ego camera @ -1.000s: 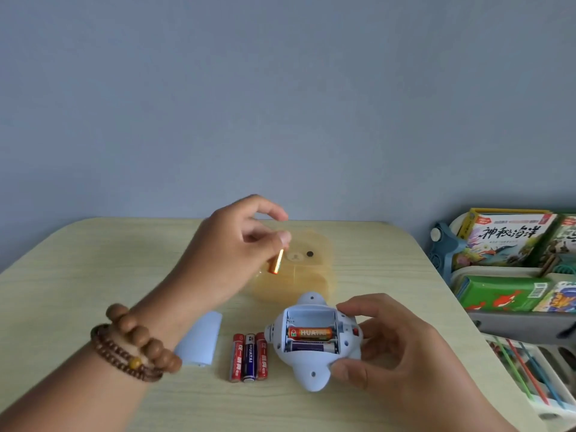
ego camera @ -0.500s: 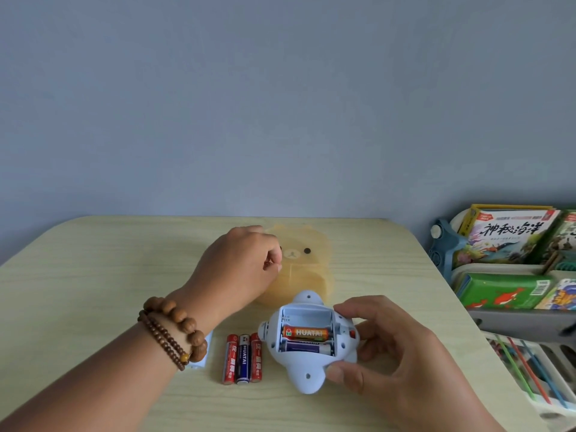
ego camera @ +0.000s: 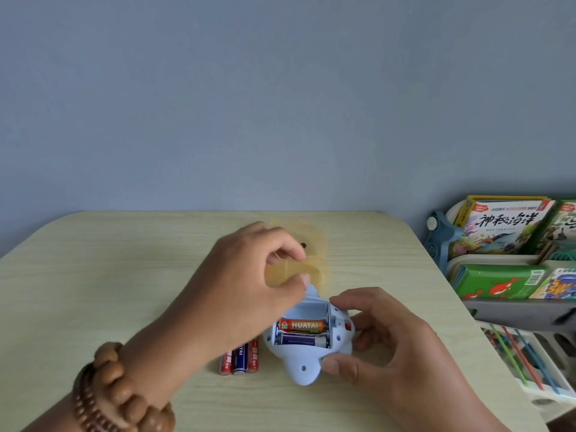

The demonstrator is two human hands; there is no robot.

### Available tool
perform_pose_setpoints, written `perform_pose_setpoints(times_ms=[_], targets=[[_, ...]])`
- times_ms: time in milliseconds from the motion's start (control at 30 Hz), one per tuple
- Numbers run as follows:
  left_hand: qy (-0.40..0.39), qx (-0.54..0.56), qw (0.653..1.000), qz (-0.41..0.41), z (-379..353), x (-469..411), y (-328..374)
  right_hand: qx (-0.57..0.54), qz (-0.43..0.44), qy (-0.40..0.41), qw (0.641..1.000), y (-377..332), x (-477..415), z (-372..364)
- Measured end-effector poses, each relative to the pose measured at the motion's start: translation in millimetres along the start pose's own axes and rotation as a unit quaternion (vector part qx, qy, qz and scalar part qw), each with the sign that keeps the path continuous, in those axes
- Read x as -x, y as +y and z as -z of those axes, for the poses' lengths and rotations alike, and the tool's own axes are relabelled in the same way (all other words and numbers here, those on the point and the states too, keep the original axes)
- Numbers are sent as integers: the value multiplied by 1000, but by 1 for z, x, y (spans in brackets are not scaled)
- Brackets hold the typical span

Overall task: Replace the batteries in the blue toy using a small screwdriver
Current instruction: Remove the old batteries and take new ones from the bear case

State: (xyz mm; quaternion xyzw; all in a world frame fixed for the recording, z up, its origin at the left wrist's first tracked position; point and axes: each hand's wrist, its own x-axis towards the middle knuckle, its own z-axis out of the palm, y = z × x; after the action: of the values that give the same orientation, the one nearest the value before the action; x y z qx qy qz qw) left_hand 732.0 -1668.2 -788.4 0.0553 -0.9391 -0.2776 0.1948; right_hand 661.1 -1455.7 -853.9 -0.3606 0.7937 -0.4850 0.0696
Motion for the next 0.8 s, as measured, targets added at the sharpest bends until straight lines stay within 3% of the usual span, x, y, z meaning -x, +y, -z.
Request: perform_pose_setpoints(times_ms=[133,200,567,700,800], targets=[[-145,27,989,-7,4,24,2,2,-6,9,1000,-3,1,0],[-175,25,984,-10,5,34,-4,10,-12,7,1000,-4,2,2],[-109,73,991,-31,-6,43,-19,0,-132,-49,990,-40,-5,8],[-91,68,993,-43,-9,44,-17,109,-92,-16,990,-62,-15,-12],[-81,60,994,-45,-9,44,-16,131,-73,-5,989,-65,-23,-28]])
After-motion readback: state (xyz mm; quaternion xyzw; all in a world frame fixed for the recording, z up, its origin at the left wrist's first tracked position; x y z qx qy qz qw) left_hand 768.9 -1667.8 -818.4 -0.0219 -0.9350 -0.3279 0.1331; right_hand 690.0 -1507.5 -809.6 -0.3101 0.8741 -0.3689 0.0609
